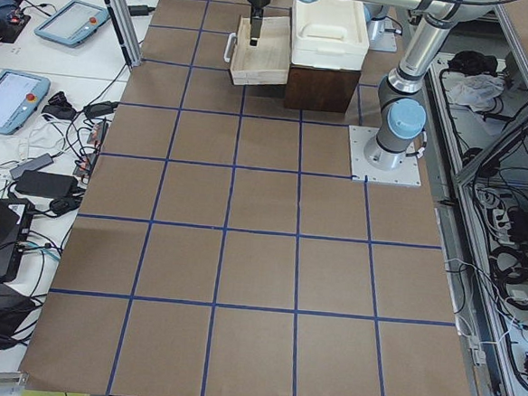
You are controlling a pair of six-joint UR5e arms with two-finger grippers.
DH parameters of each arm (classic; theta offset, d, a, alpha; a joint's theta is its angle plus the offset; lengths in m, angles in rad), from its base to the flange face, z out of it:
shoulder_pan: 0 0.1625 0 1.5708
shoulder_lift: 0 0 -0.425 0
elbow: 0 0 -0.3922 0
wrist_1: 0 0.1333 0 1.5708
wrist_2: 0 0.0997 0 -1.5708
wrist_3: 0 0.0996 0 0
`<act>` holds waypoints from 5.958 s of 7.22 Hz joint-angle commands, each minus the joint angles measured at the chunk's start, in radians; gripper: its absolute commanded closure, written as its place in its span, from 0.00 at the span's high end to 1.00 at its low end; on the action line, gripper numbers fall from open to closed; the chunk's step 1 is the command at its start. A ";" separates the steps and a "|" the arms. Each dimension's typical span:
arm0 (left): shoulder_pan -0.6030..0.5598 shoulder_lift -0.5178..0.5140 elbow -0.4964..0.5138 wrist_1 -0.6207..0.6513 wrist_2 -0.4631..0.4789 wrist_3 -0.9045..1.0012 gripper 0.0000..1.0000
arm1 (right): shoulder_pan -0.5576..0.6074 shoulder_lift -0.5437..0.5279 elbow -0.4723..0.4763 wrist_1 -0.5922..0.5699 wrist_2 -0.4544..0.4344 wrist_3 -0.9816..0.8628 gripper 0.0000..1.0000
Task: Put scissors in drawer and close it
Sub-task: 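Lower the right gripper onto the scissors handle, then close the right gripper on the scissors and lift them, then carry the scissors with the right gripper over the open drawer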
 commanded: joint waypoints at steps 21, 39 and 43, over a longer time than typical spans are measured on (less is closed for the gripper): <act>0.000 0.000 -0.001 -0.002 0.002 0.000 1.00 | 0.031 0.044 -0.005 -0.040 0.013 0.011 0.00; -0.003 -0.003 -0.001 0.000 -0.002 0.000 1.00 | 1.067 -0.202 -0.257 0.413 0.039 0.970 0.00; -0.003 -0.001 -0.001 0.002 -0.002 0.000 1.00 | 1.121 -0.116 -0.271 0.364 0.028 0.944 0.00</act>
